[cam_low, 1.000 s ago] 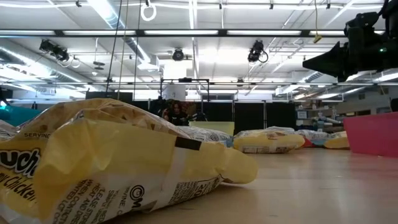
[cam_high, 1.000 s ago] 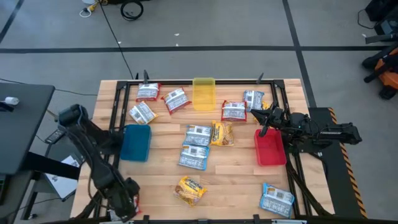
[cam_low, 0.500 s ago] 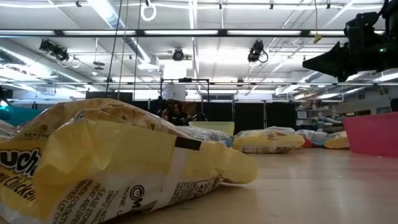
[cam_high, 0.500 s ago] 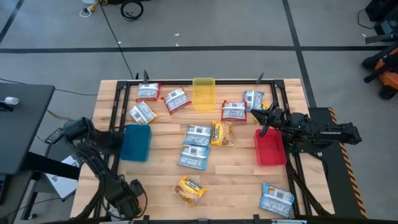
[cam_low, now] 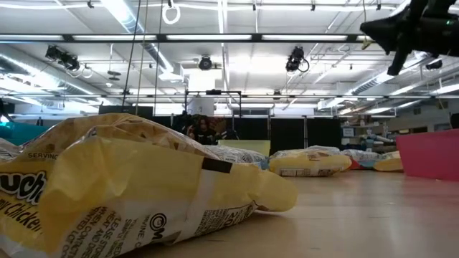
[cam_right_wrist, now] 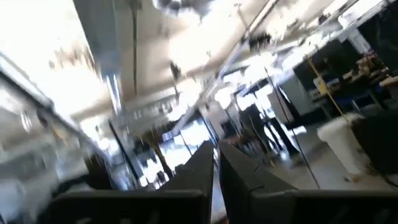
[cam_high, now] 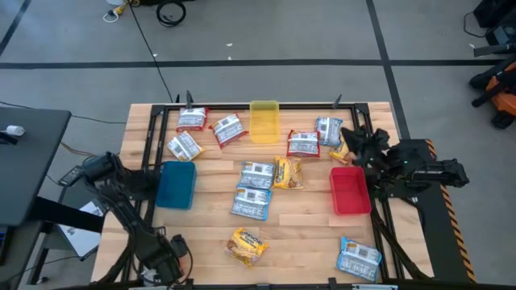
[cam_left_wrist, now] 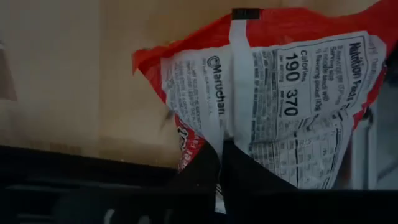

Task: Sort Maruchan noodles
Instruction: Put the bottom left red noodle pack into the yellow bin

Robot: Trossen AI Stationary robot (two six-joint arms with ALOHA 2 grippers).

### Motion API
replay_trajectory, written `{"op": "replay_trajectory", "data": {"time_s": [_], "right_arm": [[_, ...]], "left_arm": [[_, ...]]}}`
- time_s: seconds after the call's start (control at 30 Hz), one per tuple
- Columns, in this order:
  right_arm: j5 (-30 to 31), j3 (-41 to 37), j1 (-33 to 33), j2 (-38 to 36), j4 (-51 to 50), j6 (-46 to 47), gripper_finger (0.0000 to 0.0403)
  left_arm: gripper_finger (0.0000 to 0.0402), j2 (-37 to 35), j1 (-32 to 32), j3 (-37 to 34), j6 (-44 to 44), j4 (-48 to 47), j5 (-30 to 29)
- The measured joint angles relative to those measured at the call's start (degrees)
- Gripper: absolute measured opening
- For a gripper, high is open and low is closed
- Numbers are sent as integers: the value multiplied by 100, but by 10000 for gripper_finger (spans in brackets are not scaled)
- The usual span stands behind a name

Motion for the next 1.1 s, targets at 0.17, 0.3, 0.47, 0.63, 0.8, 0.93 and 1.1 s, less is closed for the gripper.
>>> {"op": "replay_trajectory", "data": {"time_s": [0.17,0.3,0.47,0.63,0.8,0.93,1.1], "right_arm": [[-203,407,71,113,-512,419,22],[-508,1398,308,892,-1957,502,11],[-500,3022,679,2715,-2730,-348,7],[-554,4680,930,4711,-3282,-1131,10],[-820,6018,1115,6383,-3634,-1969,13],[-824,6892,1170,7301,-3617,-2311,42],[-852,7750,1127,8101,-3593,-2391,124]], "left_arm": [[5,-519,143,54,-418,-38,-339],[4,-1213,475,193,-246,-39,-793],[2,-2384,1223,204,414,28,-1573],[1,-3609,1869,210,2028,1124,-2747],[1,-4586,2213,215,4366,2244,-3583],[1,-5062,2415,215,5766,2733,-3570],[1,-5378,2767,215,7030,3181,-2923]]}}
